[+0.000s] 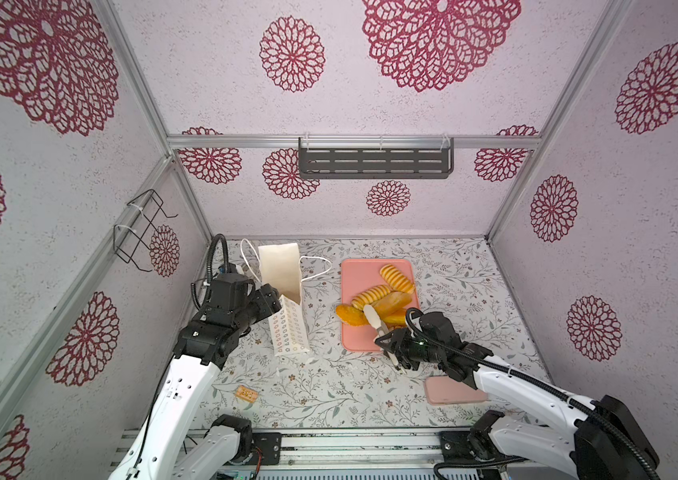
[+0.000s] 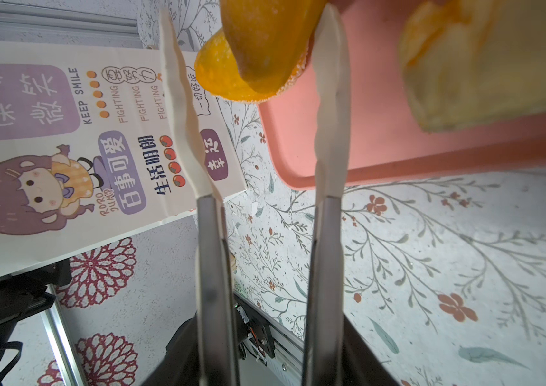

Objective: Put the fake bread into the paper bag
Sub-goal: 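Lower the right tongs onto the long golden loaf and pinch its end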

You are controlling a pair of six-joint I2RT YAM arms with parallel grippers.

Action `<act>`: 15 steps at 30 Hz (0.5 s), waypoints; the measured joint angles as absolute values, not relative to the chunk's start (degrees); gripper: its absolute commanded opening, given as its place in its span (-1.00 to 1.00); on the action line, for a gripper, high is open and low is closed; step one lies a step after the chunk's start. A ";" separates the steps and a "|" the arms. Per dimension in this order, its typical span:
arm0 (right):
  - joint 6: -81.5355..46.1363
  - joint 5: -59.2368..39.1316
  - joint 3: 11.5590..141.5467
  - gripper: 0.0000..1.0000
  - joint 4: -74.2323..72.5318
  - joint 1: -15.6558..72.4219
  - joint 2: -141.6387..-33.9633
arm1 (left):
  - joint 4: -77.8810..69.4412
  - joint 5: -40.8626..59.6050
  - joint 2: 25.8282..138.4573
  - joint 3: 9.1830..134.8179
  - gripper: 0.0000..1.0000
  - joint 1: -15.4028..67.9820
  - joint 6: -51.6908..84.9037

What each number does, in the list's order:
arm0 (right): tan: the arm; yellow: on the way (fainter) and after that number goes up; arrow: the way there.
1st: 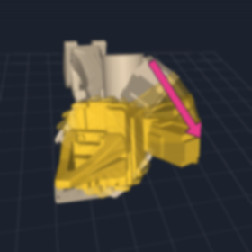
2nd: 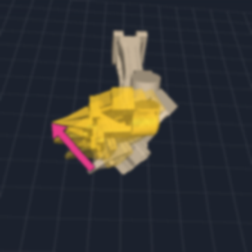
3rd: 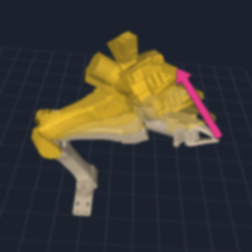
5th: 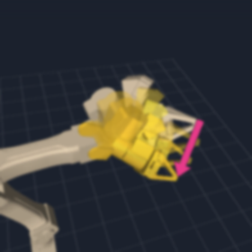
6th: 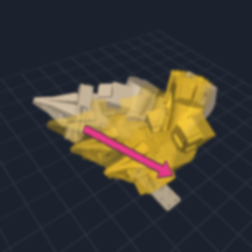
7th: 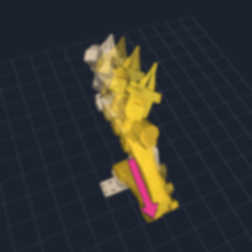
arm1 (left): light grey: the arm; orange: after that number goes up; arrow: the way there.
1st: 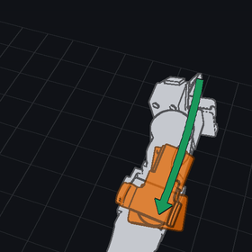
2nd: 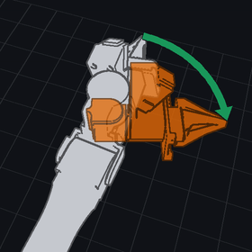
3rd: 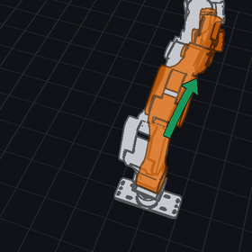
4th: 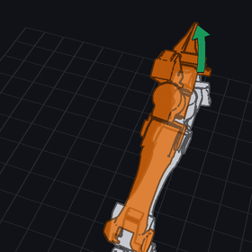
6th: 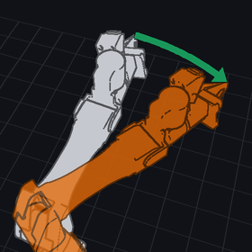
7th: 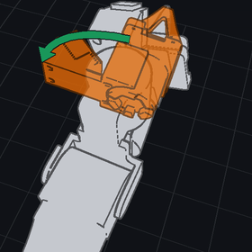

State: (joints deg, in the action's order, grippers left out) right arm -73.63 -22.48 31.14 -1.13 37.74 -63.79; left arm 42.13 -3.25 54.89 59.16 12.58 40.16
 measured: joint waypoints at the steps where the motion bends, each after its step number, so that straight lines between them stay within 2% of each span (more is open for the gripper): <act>1: -73.63 -22.65 31.14 -0.02 -1.63 37.50 -64.23 | 42.13 -3.25 54.89 59.16 0.63 12.58 40.16; 8: -73.58 -22.96 31.14 -0.14 -3.84 35.83 -67.40 | 42.13 -3.25 54.89 59.16 0.63 12.58 40.16; 15: -73.73 -23.24 31.16 -0.50 -4.69 35.31 -68.47 | 42.13 -3.27 54.89 59.16 0.63 12.58 40.14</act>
